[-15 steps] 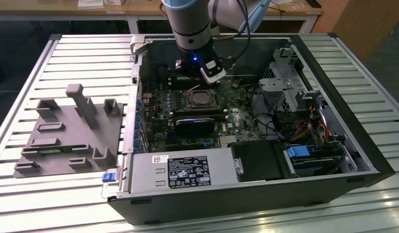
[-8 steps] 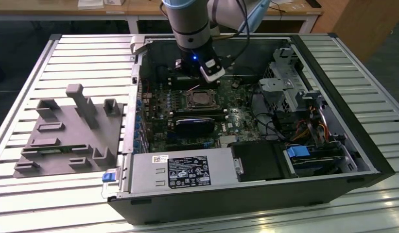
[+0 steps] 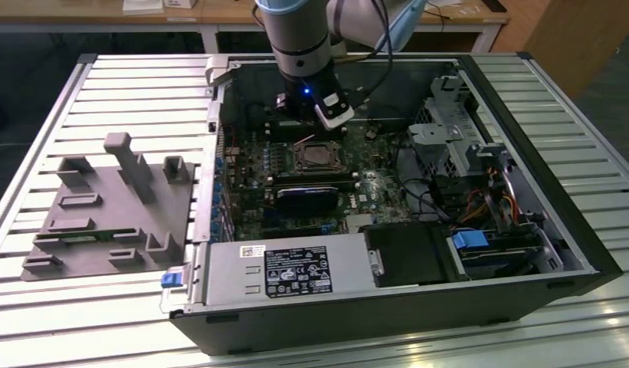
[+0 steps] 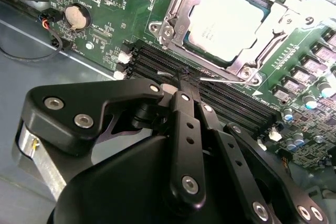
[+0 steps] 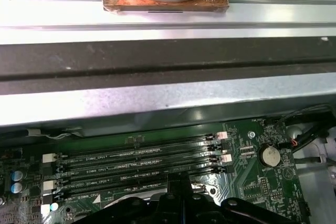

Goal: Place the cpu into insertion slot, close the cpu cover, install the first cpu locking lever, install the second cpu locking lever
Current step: 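Install the first cpu locking lever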

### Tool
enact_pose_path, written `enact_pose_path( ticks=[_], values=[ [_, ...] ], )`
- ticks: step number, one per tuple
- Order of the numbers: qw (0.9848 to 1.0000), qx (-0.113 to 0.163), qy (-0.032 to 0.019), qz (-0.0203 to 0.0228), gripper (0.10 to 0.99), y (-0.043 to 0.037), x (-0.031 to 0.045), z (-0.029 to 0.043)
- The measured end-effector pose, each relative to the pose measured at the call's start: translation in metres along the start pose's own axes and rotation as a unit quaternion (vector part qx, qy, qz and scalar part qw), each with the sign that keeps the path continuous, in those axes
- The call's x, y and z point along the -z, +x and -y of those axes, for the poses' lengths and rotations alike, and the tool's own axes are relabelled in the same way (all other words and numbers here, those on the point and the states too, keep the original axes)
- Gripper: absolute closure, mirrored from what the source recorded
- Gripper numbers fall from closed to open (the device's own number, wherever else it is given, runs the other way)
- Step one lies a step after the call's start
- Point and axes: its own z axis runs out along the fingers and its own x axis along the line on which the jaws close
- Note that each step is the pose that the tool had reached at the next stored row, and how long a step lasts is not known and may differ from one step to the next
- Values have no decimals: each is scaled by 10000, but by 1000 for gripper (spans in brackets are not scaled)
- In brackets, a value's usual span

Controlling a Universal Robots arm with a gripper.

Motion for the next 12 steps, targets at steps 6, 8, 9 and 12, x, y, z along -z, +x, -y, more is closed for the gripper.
enact_pose_path(
  ticks=[6, 8, 9, 12],
  values=[
    [10000, 9, 20, 65, 984, 11, -7, 3],
    [9999, 5, 31, 129, 984, 17, -18, 6],
    [9999, 0, 42, 155, 984, 18, -21, 7],
    [9998, -15, 89, 190, 984, 21, -30, 5]
  ],
)
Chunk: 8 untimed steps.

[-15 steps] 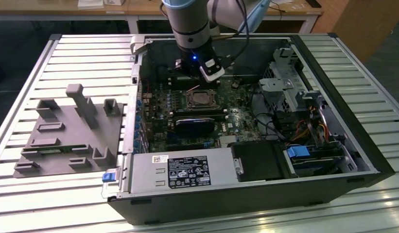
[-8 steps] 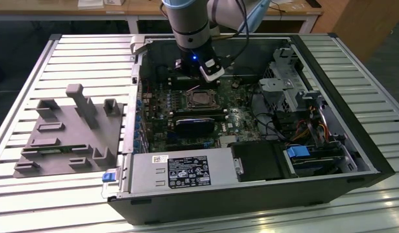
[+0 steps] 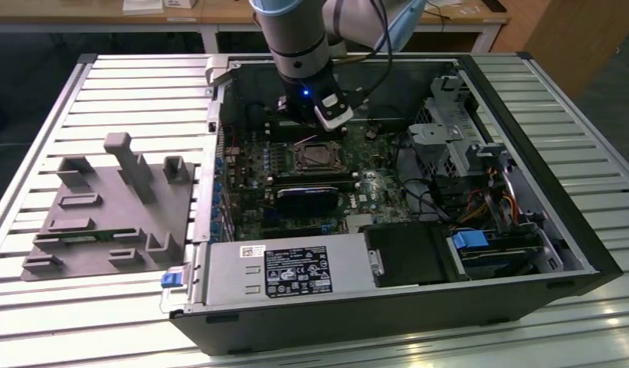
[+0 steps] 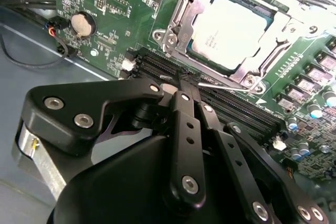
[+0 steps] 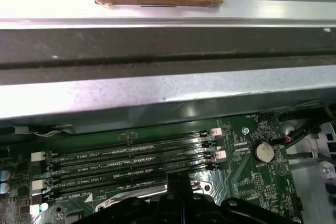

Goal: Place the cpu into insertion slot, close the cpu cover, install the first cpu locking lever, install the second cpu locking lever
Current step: 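Install the first cpu locking lever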

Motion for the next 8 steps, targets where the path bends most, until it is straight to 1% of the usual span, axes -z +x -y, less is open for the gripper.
enact_pose_path(
  ticks=[3, 8],
  values=[
    [10000, -84, 40, 26, 984, 2, -6, -3],
    [9996, -248, 84, 70, 984, 6, -16, -16]
  ],
)
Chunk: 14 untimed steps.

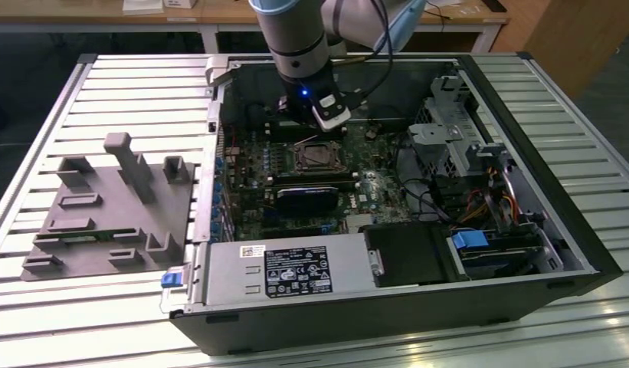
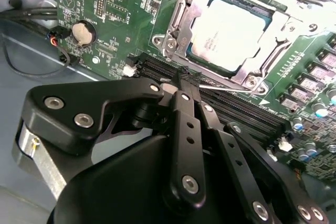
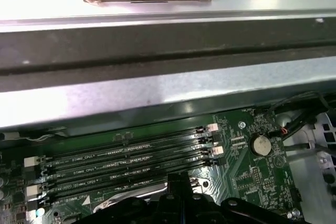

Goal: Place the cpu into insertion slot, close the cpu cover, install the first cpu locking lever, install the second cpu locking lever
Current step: 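Install the first cpu locking lever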

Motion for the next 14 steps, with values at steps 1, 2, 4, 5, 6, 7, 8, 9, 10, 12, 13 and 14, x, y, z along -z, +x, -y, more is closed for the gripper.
enact_pose_path(
  ticks=[1, 2, 4, 5, 6, 7, 8, 9, 10, 12, 13, 14],
  values=[
    [10000, -24, 6, 6, 984, 2, -3, -5],
    [10000, -44, 11, 12, 984, 4, -5, -11],
    [10000, -78, 20, 21, 984, 9, -11, -27],
    [10000, -92, 25, 24, 984, 11, -14, -36],
    [9999, -105, 31, 28, 984, 13, -17, -44],
    [9999, -118, 37, 32, 984, 15, -20, -52],
    [9999, -132, 44, 36, 984, 17, -23, -60],
    [9999, -147, 52, 42, 984, 20, -26, -66],
    [9998, -163, 59, 46, 984, 22, -29, -73],
    [9998, -192, 74, 56, 984, 25, -35, -86],
    [9997, -207, 81, 60, 984, 28, -38, -93],
    [9997, -221, 88, 65, 984, 30, -41, -100]
  ],
)
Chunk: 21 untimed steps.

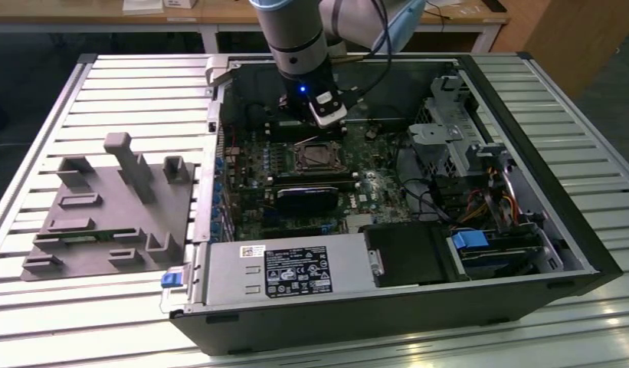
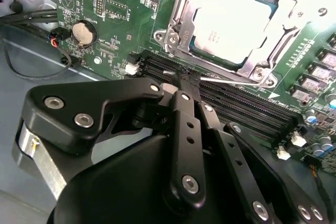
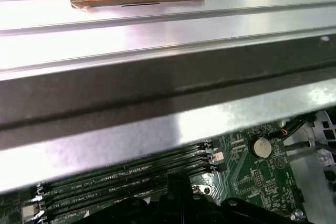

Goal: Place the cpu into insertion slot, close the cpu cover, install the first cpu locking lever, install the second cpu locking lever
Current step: 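Install the first cpu locking lever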

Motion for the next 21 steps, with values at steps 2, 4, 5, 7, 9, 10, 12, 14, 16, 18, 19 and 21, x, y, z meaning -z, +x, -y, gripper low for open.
enact_pose_path(
  ticks=[2, 4, 5, 7, 9, 10, 12, 14, 16, 18, 19, 21],
  values=[
    [10000, -26, 17, 10, 984, 5, -5, -11],
    [10000, -53, 56, 25, 984, 10, -14, -21],
    [9999, -61, 76, 32, 984, 11, -19, -22],
    [9999, -76, 121, 48, 984, 16, -32, -25],
    [9998, -92, 152, 59, 984, 21, -47, -28],
    [9998, -101, 163, 63, 984, 23, -55, -30],
    [9997, -117, 181, 71, 984, 28, -67, -36],
    [9997, -139, 198, 79, 984, 32, -79, -38],
    [9996, -179, 222, 93, 984, 33, -88, -37],
    [9993, -247, 253, 113, 984, 33, -96, -36],
    [9991, -288, 269, 124, 984, 33, -100, -37],
    [9988, -361, 296, 143, 984, 35, -107, -41]
  ],
)
